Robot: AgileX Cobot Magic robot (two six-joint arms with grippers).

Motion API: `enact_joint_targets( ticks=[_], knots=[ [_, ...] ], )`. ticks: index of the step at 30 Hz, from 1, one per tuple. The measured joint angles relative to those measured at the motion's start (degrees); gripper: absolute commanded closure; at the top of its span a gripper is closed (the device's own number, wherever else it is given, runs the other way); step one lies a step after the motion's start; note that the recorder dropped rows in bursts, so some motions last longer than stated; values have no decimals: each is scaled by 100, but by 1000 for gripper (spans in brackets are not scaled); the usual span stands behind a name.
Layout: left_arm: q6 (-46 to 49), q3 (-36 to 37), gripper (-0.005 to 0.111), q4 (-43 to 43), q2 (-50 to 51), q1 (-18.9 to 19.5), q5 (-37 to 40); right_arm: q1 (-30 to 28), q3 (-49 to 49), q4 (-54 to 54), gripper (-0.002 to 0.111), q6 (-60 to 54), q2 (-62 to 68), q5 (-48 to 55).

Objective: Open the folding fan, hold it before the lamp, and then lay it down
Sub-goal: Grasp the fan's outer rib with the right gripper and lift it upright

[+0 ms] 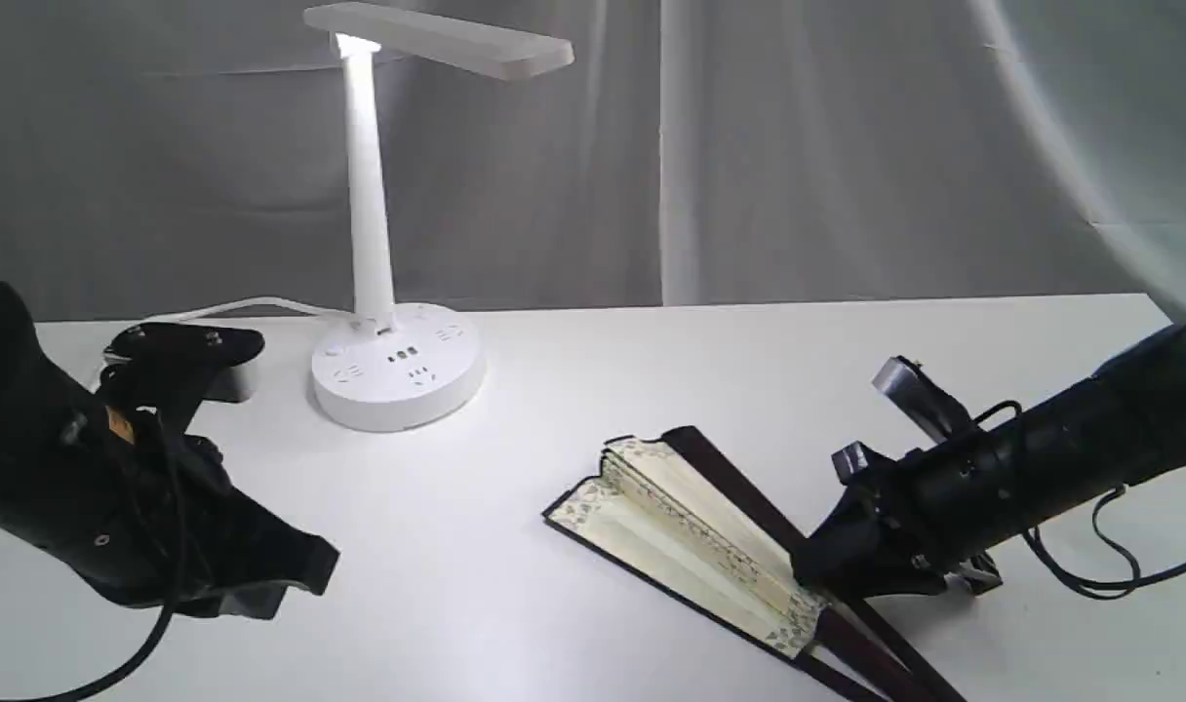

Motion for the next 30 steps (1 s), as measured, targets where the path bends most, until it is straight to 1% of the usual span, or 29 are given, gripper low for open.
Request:
enact_joint_targets(
  ticks=[1,4,5,9,12,15,18,24,25,27,29,30],
  knots=[
    [0,0,93,0,0,0,0,0,0,8,86,-21,0,0],
    [0,0,93,0,0,0,0,0,0,8,106,-91,0,53],
    [0,0,93,0,0,0,0,0,0,43,108,-100,0,108],
    [0,0,93,0,0,0,0,0,0,244,108,-193,9,285],
    [0,0,93,0,-25,0,-57,0,0,613,108,-401,9,589],
    [0,0,93,-212,-140,0,-158,0,0,1104,108,-627,14,754],
    [167,0,93,-685,-334,0,-334,0,0,1474,108,-696,23,777],
    [947,0,92,-1738,-701,0,-404,0,0,1574,108,-705,-277,777],
    [1067,0,90,-1861,-732,0,-382,0,0,1600,108,-705,-375,777],
    [1225,0,81,-1992,-785,0,-325,0,0,1681,108,-661,-570,777],
    [1326,0,67,-2092,-797,0,-243,0,8,1772,108,-600,-740,777],
    [1364,0,62,-2138,-797,0,-202,0,8,1797,108,-559,-787,777]
  ],
)
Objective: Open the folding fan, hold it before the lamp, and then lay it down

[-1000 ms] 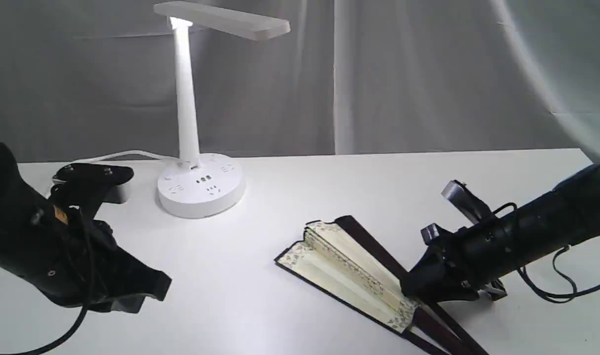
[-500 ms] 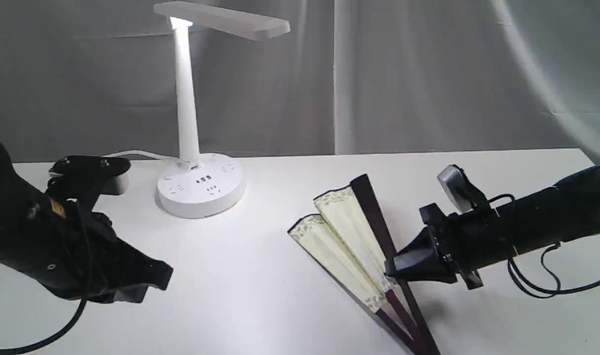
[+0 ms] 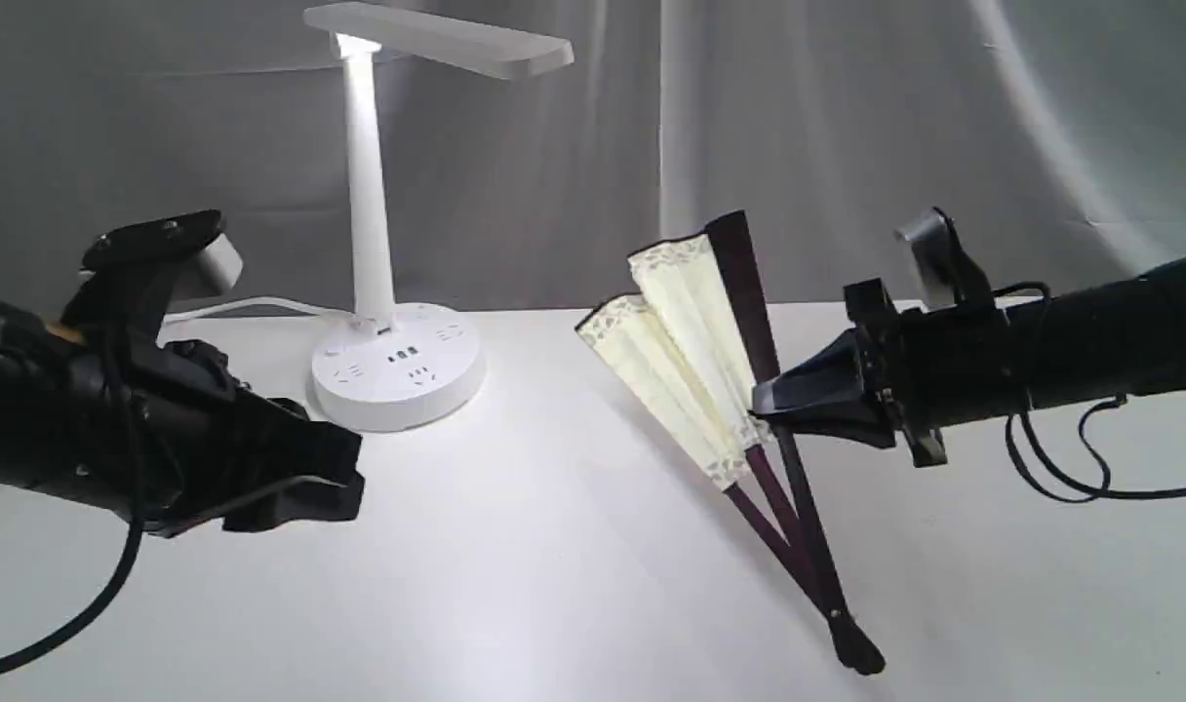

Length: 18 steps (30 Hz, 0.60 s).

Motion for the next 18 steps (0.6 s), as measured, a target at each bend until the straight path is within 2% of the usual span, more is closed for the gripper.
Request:
enact_joint_targets(
  ticks=[1,4,13,18],
  knots=[
    [25,0,56,-72,0,0,28,0,0,0,108,65,-71,0],
    [90,0,49,-347,0,0,50,0,0,0,108,268,-295,0],
    [801,0,49,-1363,0,0,2,0,538,238,108,370,-964,12],
    [1824,0,50,-2378,0,0,-192,0,990,560,108,348,-1132,12]
  ],
)
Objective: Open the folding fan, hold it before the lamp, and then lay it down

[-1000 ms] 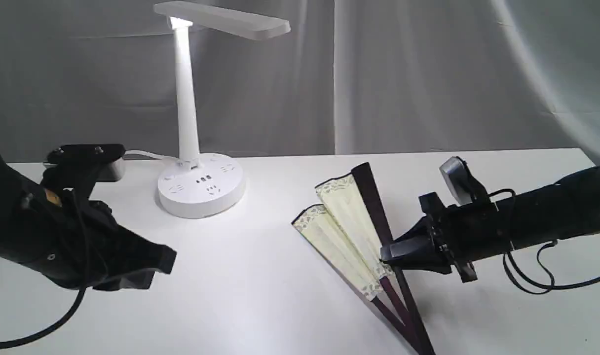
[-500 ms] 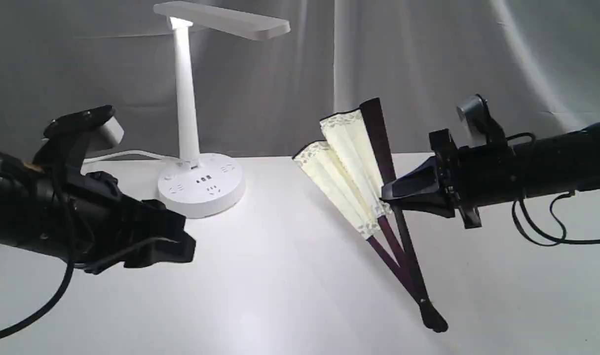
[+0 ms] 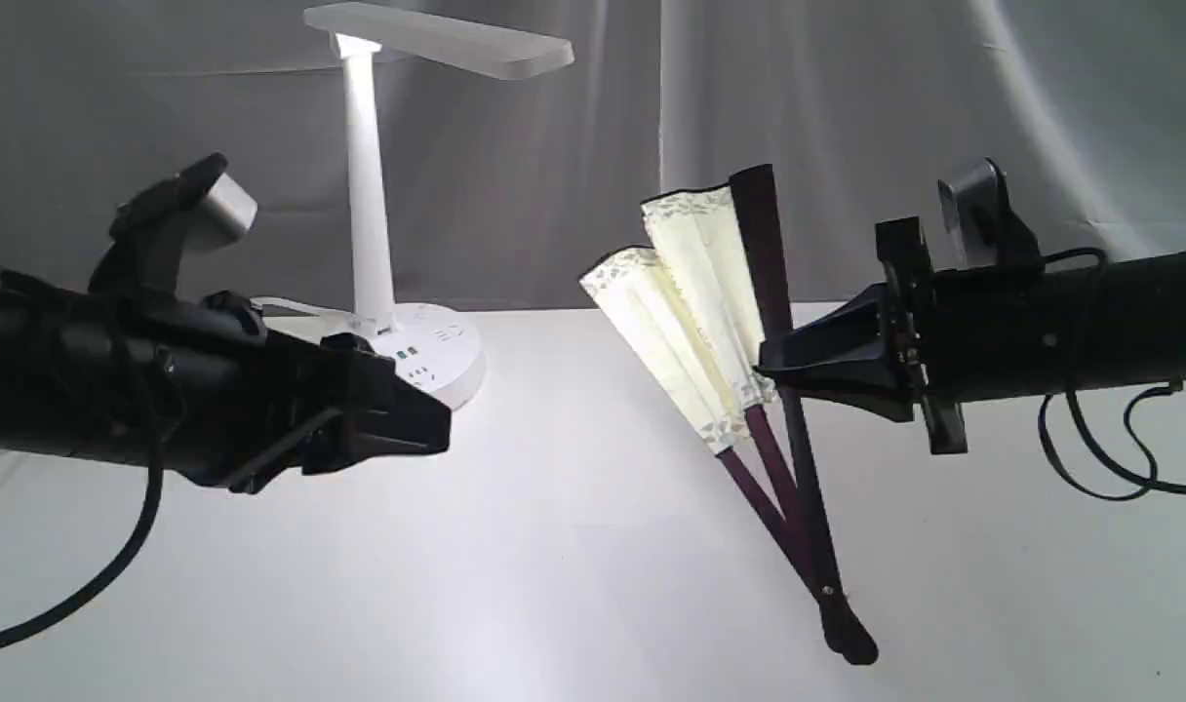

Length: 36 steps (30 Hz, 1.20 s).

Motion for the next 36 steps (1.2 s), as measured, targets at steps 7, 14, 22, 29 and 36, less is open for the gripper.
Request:
enact_joint_targets(
  ticks=[7,14,22,29,36],
  knots=[
    [1530,0,67,85,0,0,-528,0,465,172,108,-156,-136,-10],
    [387,79,107,1472,170,0,-1020,0,527,222,108,-189,-145,-10],
    [-2565,122,107,5347,265,-494,-762,0,527,350,108,-282,-145,-10],
    [-3955,284,107,6313,265,-782,-1565,0,527,390,108,-331,-145,-10],
    [-4111,1244,107,5822,265,-785,-3746,0,527,400,108,-367,-145,-10]
  ],
)
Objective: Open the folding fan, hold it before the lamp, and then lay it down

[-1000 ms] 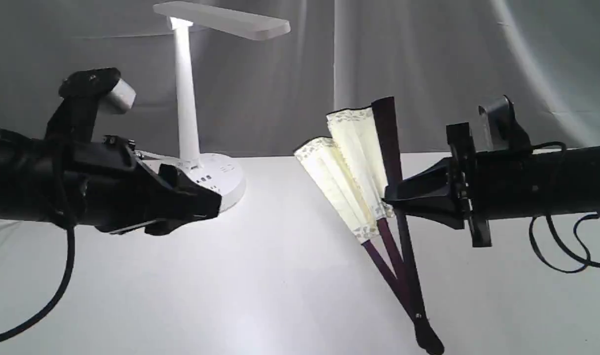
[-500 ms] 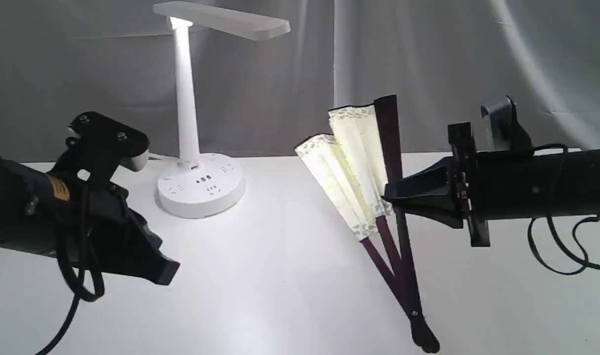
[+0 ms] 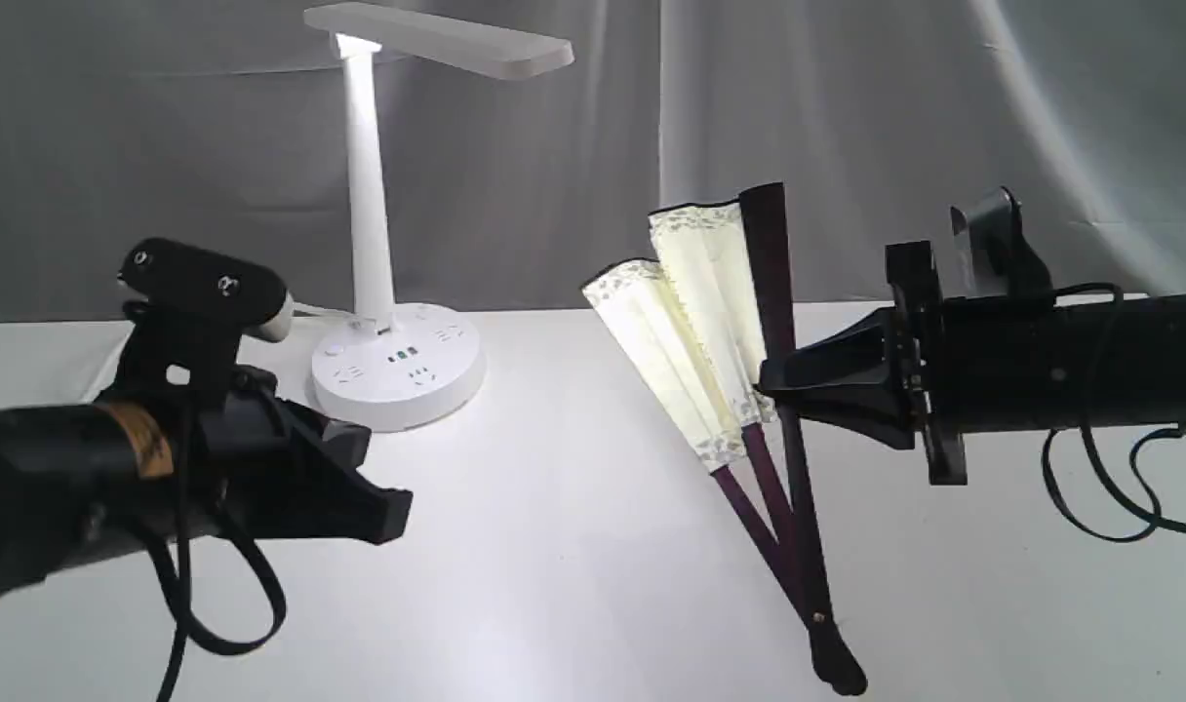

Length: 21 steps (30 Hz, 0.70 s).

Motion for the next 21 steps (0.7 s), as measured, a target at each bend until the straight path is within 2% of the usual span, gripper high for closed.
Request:
enact_joint_targets(
  ticks=[5,8,15,21],
  knots=[
    [-484,1058,107,36,0,0,-2331,0,0,0,108,-50,0,0],
    [-1090,1456,107,375,0,0,-3359,0,0,0,108,-179,0,0],
    [-2646,1575,104,1306,76,0,-4158,0,0,0,108,-302,0,0],
    [-3504,1575,89,1393,642,0,-4805,0,0,12,108,-369,0,0]
  ],
)
